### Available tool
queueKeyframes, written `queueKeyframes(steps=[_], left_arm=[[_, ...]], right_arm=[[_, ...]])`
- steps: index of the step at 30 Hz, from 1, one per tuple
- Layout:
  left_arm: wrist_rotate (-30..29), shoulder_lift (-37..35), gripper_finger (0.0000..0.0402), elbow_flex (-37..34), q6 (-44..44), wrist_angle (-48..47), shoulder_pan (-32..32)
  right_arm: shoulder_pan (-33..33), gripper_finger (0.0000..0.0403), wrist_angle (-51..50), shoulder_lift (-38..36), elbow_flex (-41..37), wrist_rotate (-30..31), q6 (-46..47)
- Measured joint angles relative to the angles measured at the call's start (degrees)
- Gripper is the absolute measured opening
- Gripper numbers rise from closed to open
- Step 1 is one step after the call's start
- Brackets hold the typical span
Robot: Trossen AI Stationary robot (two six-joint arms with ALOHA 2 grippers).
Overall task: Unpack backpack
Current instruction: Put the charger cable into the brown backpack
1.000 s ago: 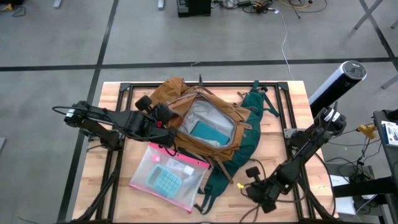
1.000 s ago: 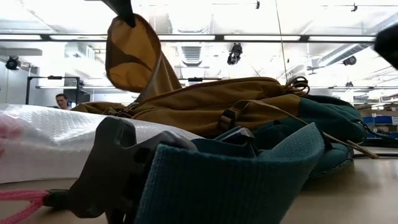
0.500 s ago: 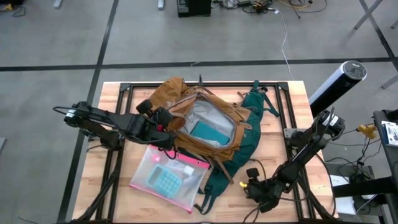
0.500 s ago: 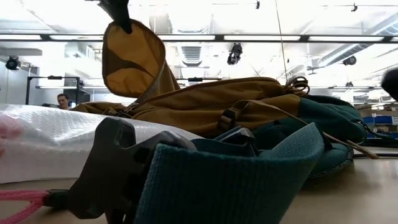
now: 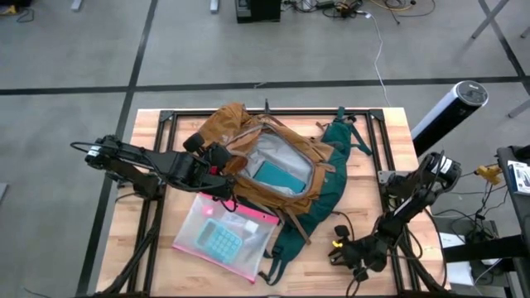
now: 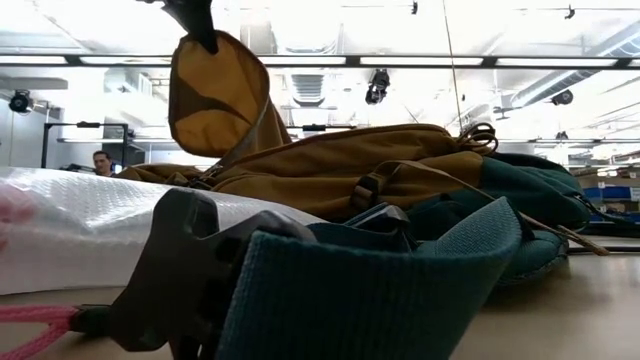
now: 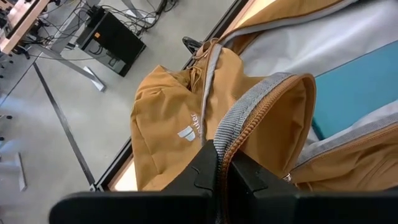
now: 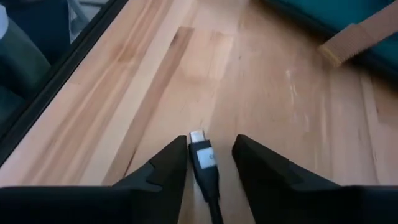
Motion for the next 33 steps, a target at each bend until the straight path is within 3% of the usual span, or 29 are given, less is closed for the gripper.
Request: queueKeyframes(steps=[7,9,12,17,29,33], left_arm=[[-0.15,0.00,0.0000,0.00,-0.17,0.13,0.27],[-0.22,0.00,0.0000,0.00,-0.17,0.18,0.28],[-0.26,0.00,0.0000,0.00,-0.19,0.22,0.51],[-0.46,0.00,0.0000,-0.04,-0.20,0.90,0.98],[-1.77,0.00,0.0000,-0.07,-0.20,1.94,1.31],[-1.77,0.02,0.0000,-0.07,-0.20,1.99,1.31]], right_arm=[[0.28,0.0045,12.63,9.97,-0.23,3.06,-1.73],[0.17,0.0021,13.98,10.46,-0.23,3.01,-1.62],[-0.08,0.0019,13.25,9.12,-0.23,2.72,-3.37],[-1.41,0.0015,7.29,2.59,-0.58,0.89,-6.90],[-3.39,0.0002,-21.41,-23.07,0.39,3.98,-9.38],[-2.95,0.0001,-22.68,-27.25,-0.24,-3.92,-9.30]])
